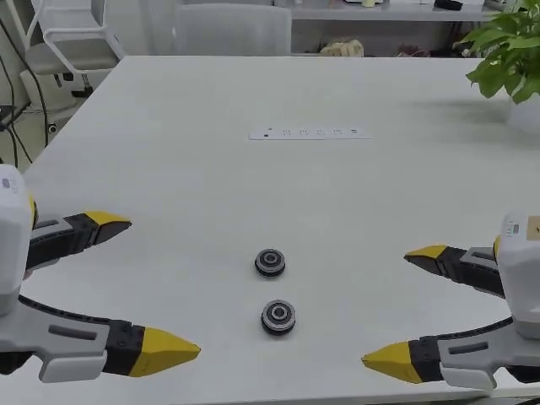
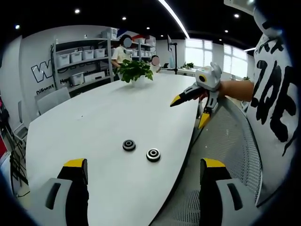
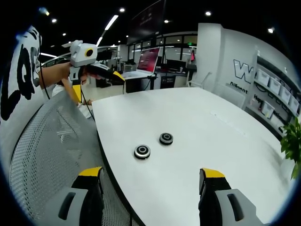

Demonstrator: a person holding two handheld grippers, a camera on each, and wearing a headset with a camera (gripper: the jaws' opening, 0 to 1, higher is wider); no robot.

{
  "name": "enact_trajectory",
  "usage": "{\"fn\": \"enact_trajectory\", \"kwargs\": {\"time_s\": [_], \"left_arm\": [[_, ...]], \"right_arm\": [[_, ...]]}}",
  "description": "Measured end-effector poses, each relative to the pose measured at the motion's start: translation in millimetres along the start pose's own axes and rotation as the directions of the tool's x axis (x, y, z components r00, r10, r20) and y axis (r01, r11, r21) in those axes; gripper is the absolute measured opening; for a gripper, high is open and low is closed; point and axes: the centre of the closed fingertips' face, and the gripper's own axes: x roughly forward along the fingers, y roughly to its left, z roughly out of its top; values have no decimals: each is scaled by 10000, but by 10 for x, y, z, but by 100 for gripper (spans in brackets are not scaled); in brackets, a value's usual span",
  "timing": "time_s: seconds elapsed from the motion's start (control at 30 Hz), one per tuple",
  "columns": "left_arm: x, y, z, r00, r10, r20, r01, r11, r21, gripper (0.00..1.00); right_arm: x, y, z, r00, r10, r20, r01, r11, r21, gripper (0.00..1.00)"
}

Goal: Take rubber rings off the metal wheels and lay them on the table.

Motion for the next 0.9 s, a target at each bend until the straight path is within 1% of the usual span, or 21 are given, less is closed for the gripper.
{"fn": "enact_trajectory", "kwargs": {"time_s": [0.57,0.9], "left_arm": [[7,-2,-17,10000,-15,-35,14,10000,-53,99],[6,9,14,10000,-50,-28,50,10000,-48,99]], "right_arm": [[7,29,-20,9999,76,-152,-77,10000,-21,83],[-3,39,15,9999,108,-86,-107,9999,77,82]]}}
